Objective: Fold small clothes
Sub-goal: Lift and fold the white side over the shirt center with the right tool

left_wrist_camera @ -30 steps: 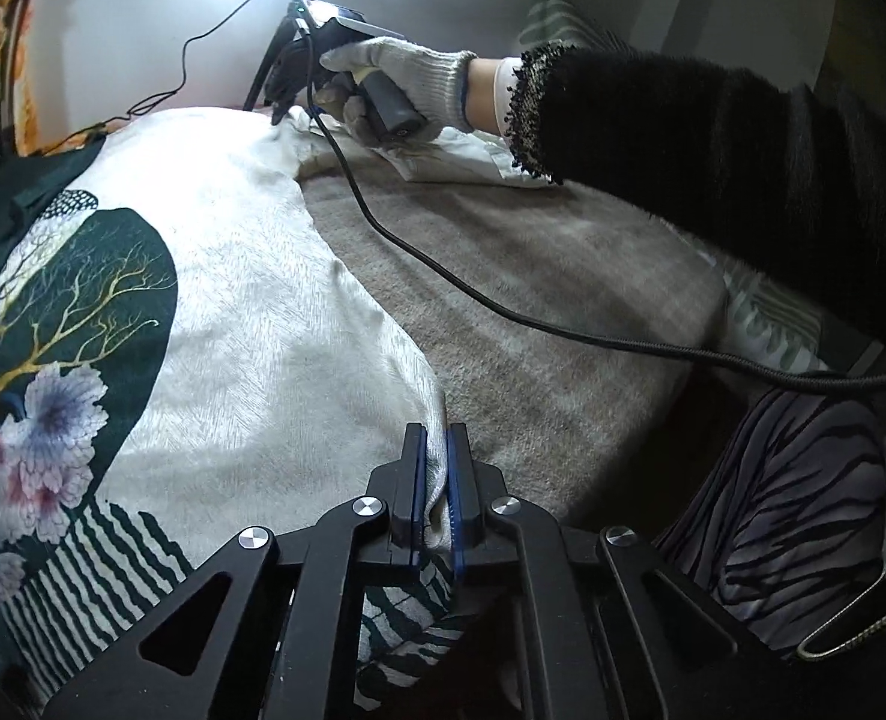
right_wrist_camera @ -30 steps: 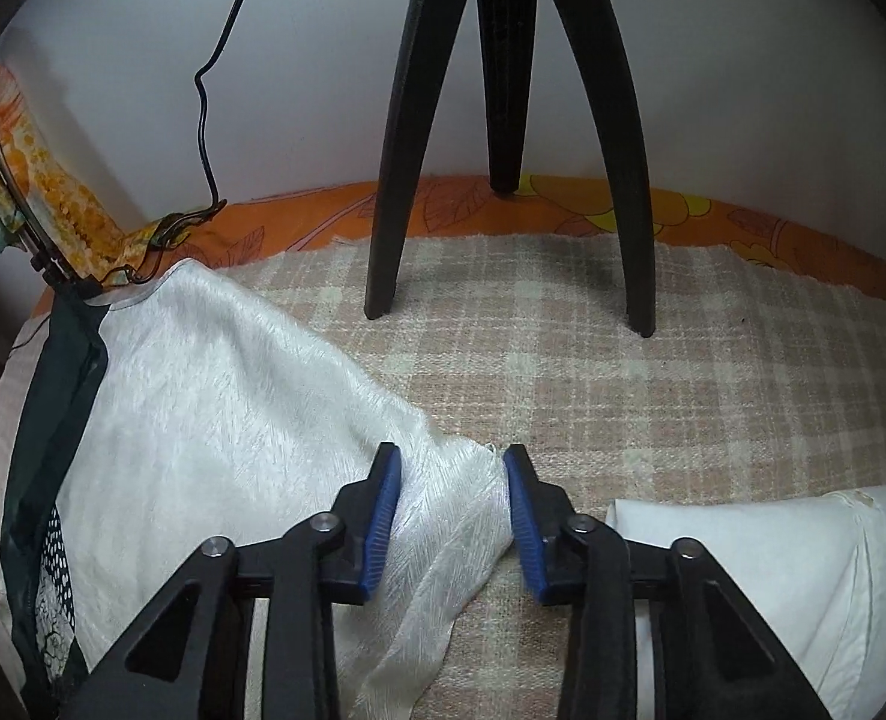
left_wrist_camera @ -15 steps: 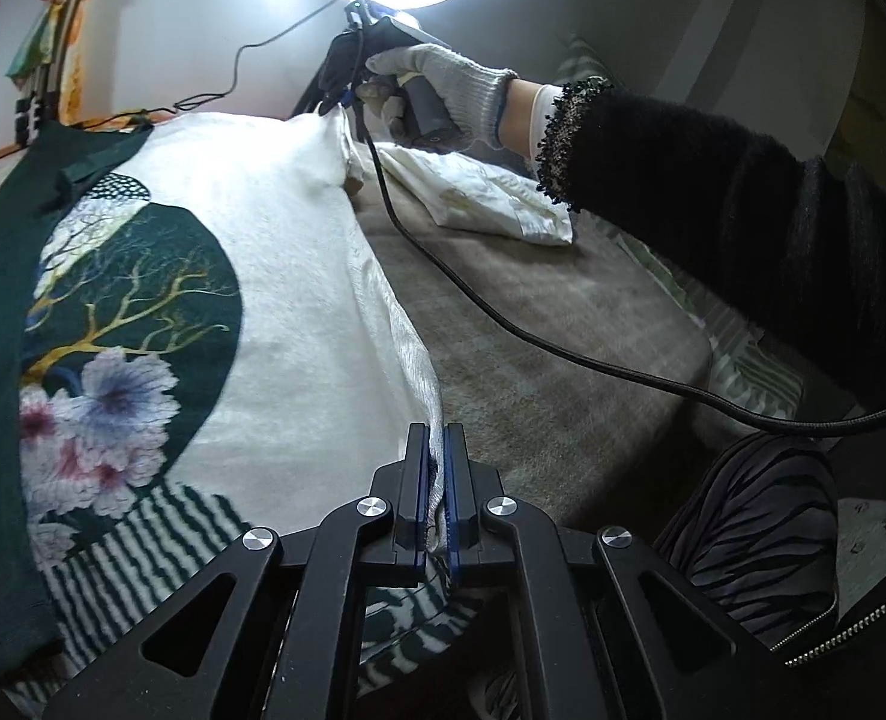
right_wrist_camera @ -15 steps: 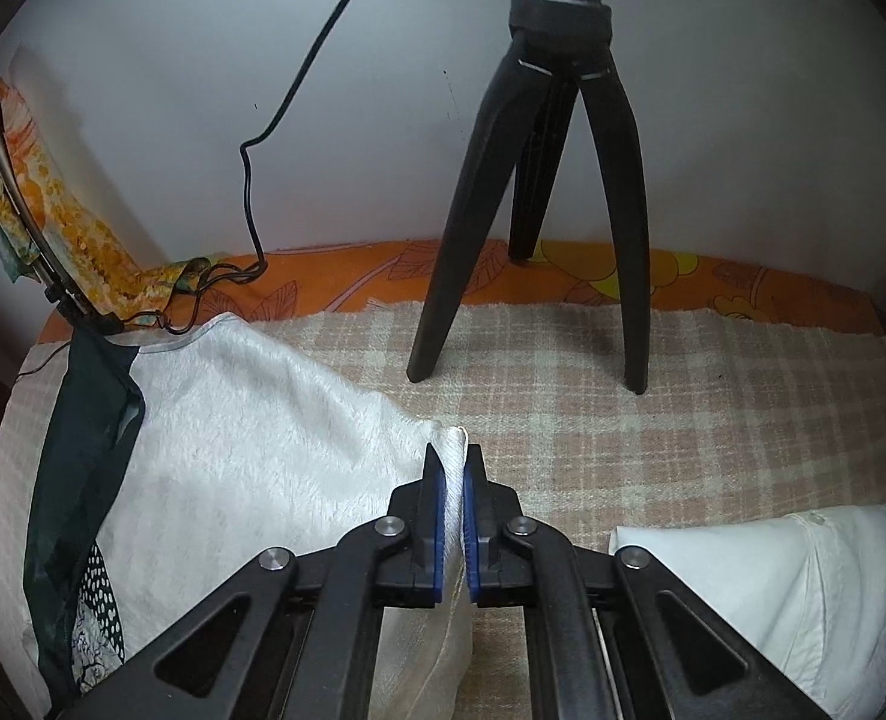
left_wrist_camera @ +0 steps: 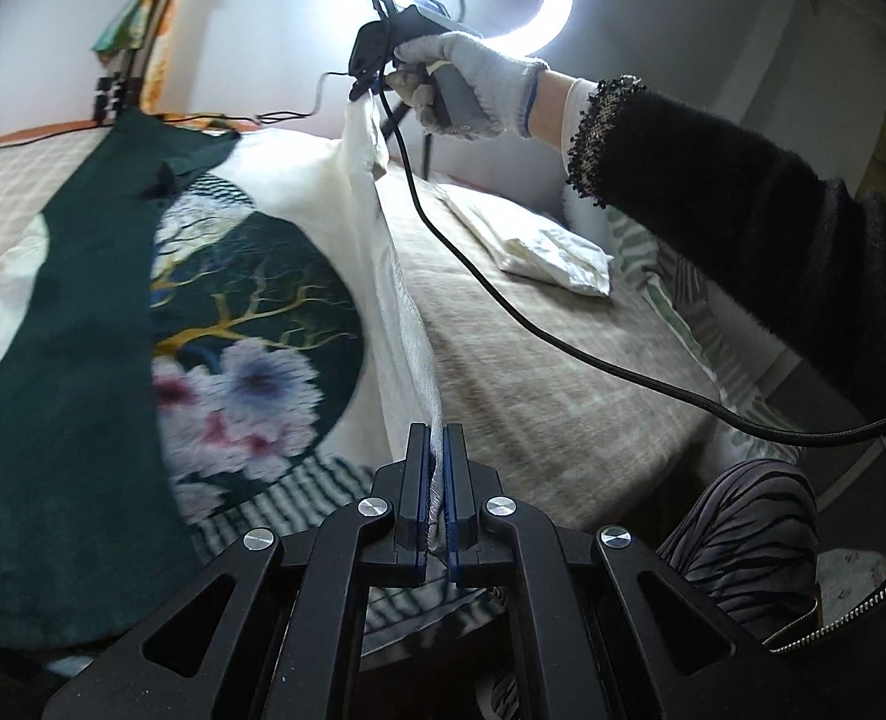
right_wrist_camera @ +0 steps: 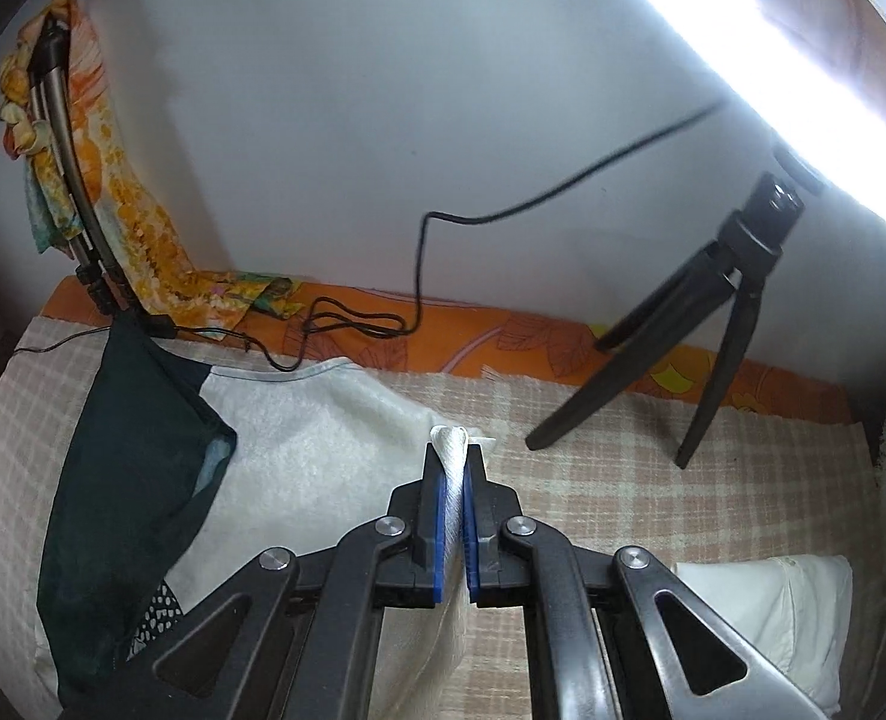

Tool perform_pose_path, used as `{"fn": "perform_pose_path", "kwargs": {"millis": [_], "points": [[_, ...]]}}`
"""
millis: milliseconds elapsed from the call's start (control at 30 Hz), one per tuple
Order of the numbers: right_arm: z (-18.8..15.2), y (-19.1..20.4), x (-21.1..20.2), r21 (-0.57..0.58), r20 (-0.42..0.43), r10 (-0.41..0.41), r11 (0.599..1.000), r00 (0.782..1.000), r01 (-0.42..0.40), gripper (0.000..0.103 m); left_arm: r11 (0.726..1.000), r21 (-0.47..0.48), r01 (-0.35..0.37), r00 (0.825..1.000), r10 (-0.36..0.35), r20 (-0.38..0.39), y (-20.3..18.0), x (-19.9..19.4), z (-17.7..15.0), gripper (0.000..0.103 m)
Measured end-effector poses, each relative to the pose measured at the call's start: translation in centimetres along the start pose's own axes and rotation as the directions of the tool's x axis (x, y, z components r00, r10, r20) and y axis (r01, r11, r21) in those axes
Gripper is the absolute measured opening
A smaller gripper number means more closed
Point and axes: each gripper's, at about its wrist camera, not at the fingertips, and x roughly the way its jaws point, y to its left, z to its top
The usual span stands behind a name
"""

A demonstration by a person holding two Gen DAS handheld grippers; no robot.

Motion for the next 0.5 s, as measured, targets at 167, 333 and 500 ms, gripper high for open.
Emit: {"fn": "perform_pose_path", "kwargs": {"millis": [167,333,500], "points": [[0.8,5.4,-0.5,-0.098,0.012,-0.029,0.995,1.000,0.030,0.002,0.999,-0.045,-0.024,1.000,0.025,0.012,1.7,-1.2,-0.7,0.002],[1.3,10.1,-0.1,-0.169,0.017,-0.049,0.984,0.999,0.051,0.002,0.996,-0.072,-0.050,0.998,0.052,0.026,3.0,-2.1,-1.2,0.002],[1.3,13.9,0.7,-0.225,0.014,-0.062,0.972,0.998,0.063,0.002,0.992,-0.103,-0.070,0.997,0.074,0.033,4.4,-2.7,-1.6,0.002]]}}
